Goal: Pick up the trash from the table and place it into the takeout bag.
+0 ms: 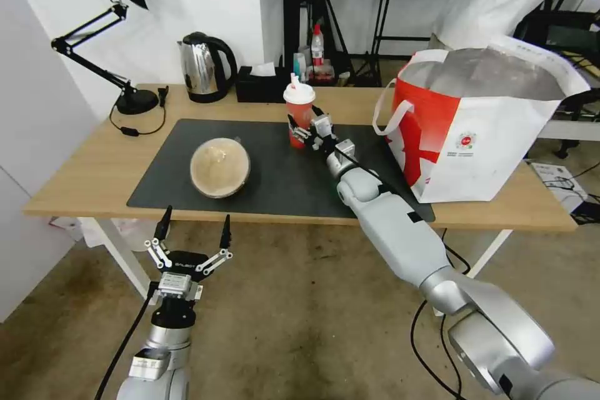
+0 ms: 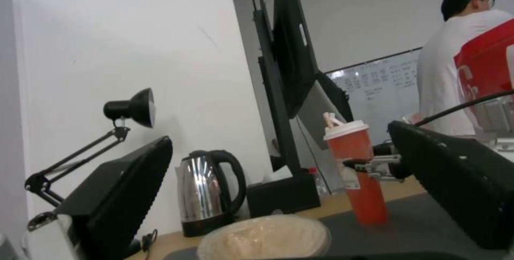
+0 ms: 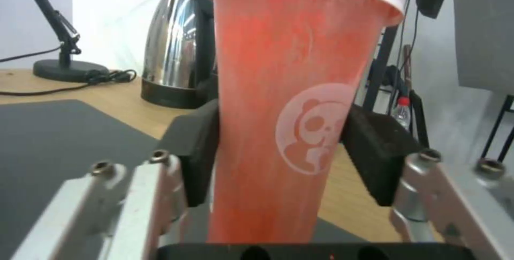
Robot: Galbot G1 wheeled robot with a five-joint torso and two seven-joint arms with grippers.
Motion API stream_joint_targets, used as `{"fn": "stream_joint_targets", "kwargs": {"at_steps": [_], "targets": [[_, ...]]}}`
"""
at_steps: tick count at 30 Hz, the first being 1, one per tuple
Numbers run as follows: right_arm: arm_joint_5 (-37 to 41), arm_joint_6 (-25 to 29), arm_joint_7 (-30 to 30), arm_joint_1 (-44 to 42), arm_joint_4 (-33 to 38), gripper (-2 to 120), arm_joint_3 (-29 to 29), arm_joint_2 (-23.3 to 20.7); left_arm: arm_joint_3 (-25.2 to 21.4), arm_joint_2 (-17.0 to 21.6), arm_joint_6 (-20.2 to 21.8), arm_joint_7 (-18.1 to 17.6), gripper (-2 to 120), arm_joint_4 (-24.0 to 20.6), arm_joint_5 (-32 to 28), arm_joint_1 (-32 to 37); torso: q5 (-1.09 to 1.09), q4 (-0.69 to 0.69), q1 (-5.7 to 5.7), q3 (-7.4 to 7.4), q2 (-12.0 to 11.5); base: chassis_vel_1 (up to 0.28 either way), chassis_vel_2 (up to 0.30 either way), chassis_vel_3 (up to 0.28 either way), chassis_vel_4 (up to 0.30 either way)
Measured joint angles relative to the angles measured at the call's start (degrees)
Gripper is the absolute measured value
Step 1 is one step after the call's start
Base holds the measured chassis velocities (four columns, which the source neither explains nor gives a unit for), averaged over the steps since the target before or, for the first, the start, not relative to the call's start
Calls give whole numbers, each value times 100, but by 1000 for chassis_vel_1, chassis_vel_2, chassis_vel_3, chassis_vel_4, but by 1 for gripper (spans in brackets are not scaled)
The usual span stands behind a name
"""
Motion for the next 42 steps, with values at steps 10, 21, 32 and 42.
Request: {"fn": "stream_joint_targets", "kwargs": {"at_steps": [10, 21, 32, 42], "targets": [[-26, 12, 0, -75, 67, 28, 13, 8, -19, 1, -37, 2, 100, 5, 1, 11, 0, 1, 0, 0, 0, 0, 0, 0, 0], [-102, 4, 14, -187, 286, 7, 158, -60, -34, 2, -51, 2, 100, 3, 0, 29, 0, 0, 1, 1, 0, 0, 0, 0, 0], [80, -230, 139, -364, 1423, 4, 417, -483, -36, 2, -56, 2, 100, -6, 10, 30, 1, 1, 2, 1, 0, 0, 0, 0, 0], [572, -817, 402, -376, 3072, 4, 786, -1009, -31, 2, -42, 2, 100, -99, 23, 64, 1, 0, 1, 0, 0, 0, 0, 0, 0]]}}
